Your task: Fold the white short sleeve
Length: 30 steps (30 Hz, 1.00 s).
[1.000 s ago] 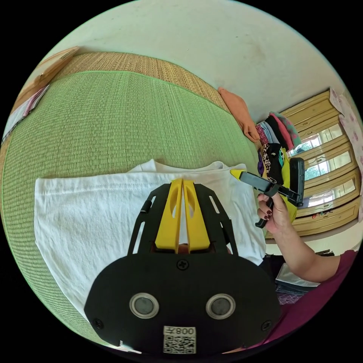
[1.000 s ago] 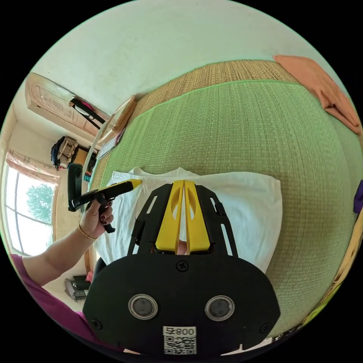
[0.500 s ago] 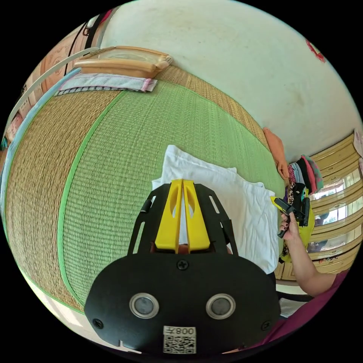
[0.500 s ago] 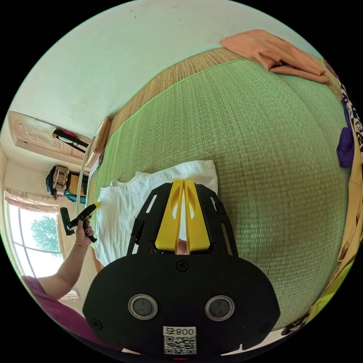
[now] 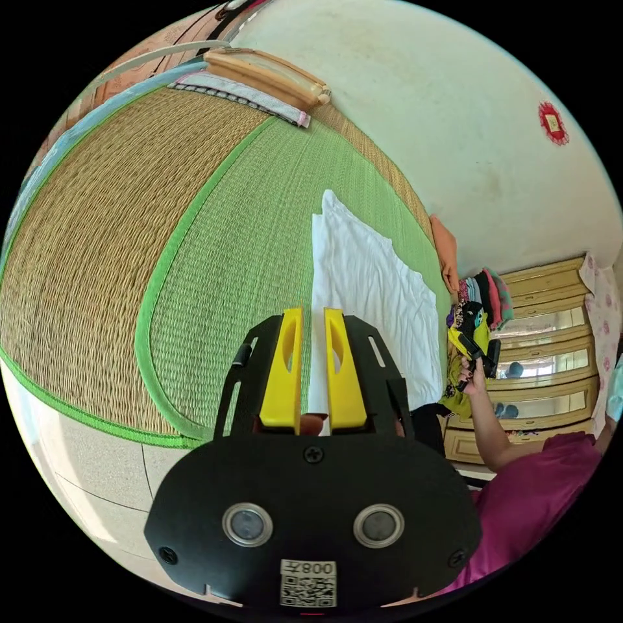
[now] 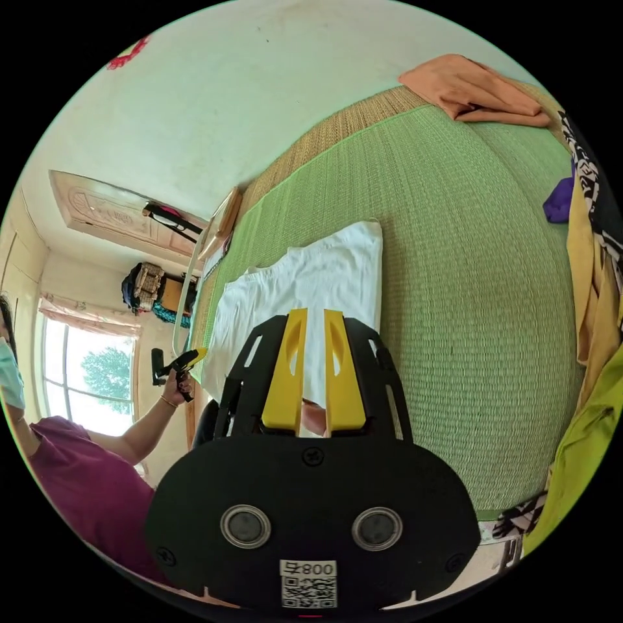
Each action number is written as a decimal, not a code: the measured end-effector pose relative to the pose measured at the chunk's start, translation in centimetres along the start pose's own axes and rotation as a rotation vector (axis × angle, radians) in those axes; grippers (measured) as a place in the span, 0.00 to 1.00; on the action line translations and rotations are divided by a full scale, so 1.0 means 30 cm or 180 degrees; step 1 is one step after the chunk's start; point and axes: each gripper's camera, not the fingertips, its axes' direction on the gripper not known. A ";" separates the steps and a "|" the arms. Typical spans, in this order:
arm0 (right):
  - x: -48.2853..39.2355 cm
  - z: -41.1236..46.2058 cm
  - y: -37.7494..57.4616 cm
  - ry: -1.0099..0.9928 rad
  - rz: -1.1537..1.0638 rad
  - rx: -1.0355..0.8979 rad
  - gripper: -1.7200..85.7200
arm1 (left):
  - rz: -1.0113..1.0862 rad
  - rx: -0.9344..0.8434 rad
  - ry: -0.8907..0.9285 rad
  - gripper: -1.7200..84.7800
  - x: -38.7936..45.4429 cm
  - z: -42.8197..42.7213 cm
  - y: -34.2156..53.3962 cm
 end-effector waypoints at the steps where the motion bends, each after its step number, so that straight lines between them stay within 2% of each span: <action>1: 0.012 -0.022 0.045 0.0000 0.0046 -0.0041 0.09 | 0.0004 -0.0044 0.0024 0.09 -0.012 -0.009 0.026; 6: 0.060 -0.087 0.213 -0.0045 0.0199 -0.0236 0.10 | -0.0045 -0.0160 0.0178 0.05 -0.065 -0.039 0.108; 10: 0.105 -0.112 0.331 -0.0120 0.0337 -0.0359 0.11 | -0.0023 -0.0024 0.0353 0.03 -0.098 -0.095 0.161; 16: 0.171 -0.118 0.435 0.0032 0.0421 -0.0460 0.12 | -0.0013 -0.0055 0.0331 0.05 -0.146 -0.134 0.233; 21: 0.242 -0.139 0.493 -0.0216 0.0537 -0.0312 0.12 | -0.0133 -0.0188 0.0443 0.08 -0.196 -0.130 0.313; 30: 0.344 -0.114 0.529 -0.0615 0.0635 -0.0234 0.10 | -0.0328 -0.0191 0.0418 0.03 -0.242 -0.152 0.373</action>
